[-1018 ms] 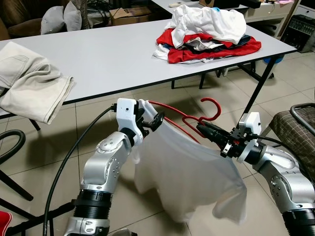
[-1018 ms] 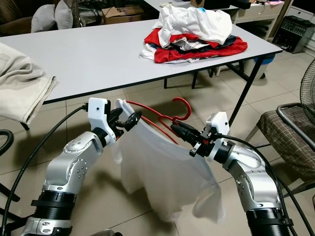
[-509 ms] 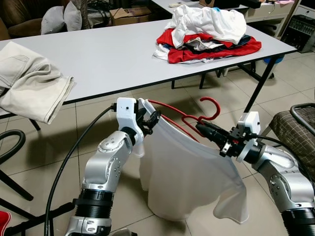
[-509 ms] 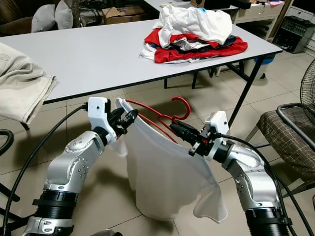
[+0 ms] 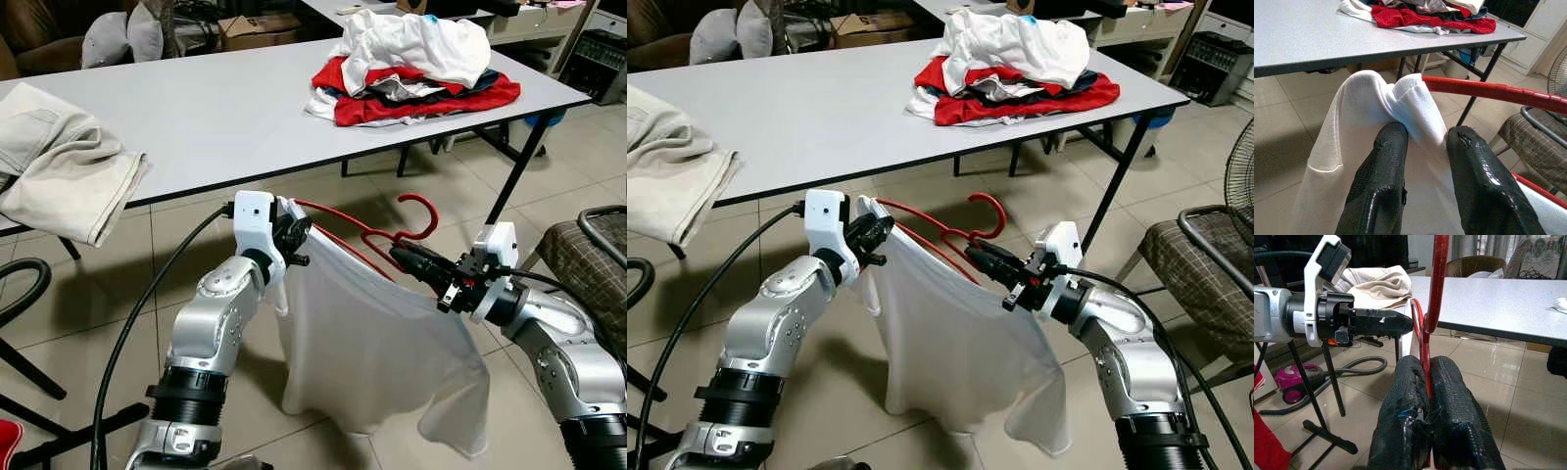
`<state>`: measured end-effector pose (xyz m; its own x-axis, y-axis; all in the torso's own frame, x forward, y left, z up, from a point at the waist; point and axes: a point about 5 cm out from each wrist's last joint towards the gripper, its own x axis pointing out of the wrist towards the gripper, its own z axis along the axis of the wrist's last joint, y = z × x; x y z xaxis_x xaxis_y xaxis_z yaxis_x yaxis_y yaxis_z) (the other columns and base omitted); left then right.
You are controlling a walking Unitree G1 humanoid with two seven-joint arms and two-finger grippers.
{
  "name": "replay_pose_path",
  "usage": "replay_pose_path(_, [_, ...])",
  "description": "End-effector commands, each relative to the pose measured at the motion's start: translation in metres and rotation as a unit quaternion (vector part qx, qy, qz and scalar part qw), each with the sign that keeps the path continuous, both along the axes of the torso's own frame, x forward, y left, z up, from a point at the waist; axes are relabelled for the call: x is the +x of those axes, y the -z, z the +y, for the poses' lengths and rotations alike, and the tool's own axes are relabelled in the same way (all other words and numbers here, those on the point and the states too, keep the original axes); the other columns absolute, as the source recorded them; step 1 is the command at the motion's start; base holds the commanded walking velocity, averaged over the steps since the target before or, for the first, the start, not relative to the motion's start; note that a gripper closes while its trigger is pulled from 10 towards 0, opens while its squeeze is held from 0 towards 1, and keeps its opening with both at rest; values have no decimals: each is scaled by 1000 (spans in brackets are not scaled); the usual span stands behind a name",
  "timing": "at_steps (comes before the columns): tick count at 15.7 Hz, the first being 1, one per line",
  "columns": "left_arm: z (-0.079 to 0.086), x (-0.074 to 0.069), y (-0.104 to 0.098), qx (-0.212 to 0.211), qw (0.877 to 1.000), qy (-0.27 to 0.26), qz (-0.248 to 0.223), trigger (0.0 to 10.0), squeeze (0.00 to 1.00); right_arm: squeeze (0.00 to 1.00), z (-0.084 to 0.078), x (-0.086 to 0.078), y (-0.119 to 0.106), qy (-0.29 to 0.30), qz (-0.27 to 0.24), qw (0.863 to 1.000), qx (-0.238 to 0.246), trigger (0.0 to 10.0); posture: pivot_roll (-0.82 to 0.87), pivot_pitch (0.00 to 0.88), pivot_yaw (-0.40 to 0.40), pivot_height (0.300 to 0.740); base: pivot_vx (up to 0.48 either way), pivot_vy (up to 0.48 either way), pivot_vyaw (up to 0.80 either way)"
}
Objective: Hang hanger
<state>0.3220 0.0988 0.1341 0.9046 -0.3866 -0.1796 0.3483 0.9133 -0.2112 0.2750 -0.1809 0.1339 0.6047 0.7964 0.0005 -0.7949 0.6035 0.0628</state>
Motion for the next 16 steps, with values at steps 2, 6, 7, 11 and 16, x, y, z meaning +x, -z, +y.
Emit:
replay_pose_path(2, [1, 4, -2, 18, 1000, -11, -4, 0, 0, 0, 3, 2, -13, -12, -35, 999, -7, 10000, -133, 0, 22, 740, 0, 0, 0])
replay_pose_path(6, [4, 5, -8, 12, 1000, -13, -26, 0, 0, 0, 3, 1, -10, -13, -30, 999, -19, 10000, -135, 0, 20, 740, 0, 0, 0])
replay_pose_path(7, [6, 4, -10, 13, 999, -7, -33, 0, 0, 0, 3, 1, -6, -12, -22, 999, -36, 10000, -135, 0, 20, 740, 0, 0, 0])
replay_pose_path(11, [16, 3, -20, 30, 998, -1, -59, 0, 0, 0, 1, -1, 7, -17, -2, 997, -78, 10000, -131, 0, 17, 740, 0, 0, 0])
replay_pose_path(16, [16, -3, -8, 60, 998, 1, -19, 10000, 1000, 0, -2, 3, -2, 6, -18, 998, -54, 10000, -138, 0, 24, 740, 0, 0, 0])
